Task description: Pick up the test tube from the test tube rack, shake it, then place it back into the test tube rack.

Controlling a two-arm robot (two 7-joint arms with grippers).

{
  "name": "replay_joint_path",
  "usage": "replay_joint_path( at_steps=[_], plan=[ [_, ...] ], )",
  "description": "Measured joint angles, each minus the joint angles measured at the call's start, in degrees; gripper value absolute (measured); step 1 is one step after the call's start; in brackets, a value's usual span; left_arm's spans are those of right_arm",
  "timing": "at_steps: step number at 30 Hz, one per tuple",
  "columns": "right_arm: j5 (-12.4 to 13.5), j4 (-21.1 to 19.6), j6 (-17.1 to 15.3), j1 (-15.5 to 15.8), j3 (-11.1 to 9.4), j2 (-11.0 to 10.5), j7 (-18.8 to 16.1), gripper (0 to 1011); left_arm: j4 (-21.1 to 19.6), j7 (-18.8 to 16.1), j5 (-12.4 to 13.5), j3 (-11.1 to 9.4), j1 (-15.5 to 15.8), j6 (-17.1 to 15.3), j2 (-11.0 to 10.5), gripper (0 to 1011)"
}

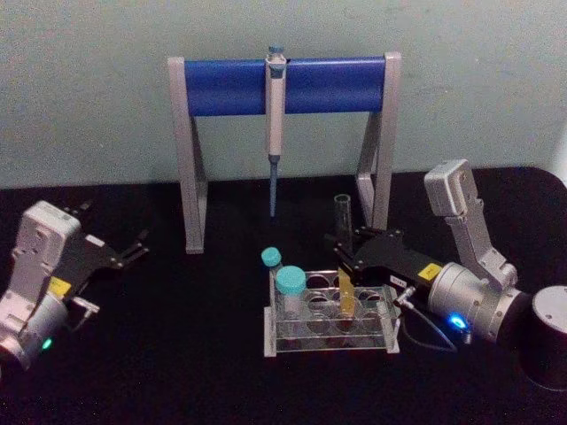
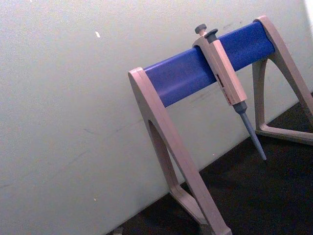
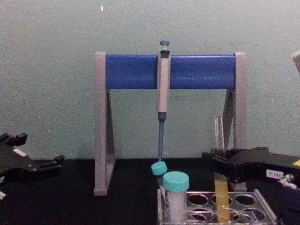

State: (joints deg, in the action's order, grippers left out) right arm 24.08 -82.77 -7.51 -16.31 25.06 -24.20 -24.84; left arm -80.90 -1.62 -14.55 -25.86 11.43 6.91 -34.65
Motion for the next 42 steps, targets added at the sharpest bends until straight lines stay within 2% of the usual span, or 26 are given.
replay_joint_path(
  at_steps=[14,26,35,42],
  plan=[
    [0.68,-1.54,3.18,1.63,-1.72,0.16,-0.52,234,0.00,0.00,0.00,0.00,0.00,0.00,0.00,1010],
    [1.70,-5.83,3.38,2.01,-2.96,-0.78,-0.56,234,0.00,0.00,0.00,0.00,0.00,0.00,0.00,1010],
    [2.01,-9.13,3.73,1.12,-3.84,-1.66,-0.47,234,0.00,0.00,0.00,0.00,0.00,0.00,0.00,1009],
    [2.26,-9.10,3.95,-0.28,-3.82,-1.67,-0.84,234,0.00,0.00,0.00,0.00,0.00,0.00,0.00,1010]
  ],
)
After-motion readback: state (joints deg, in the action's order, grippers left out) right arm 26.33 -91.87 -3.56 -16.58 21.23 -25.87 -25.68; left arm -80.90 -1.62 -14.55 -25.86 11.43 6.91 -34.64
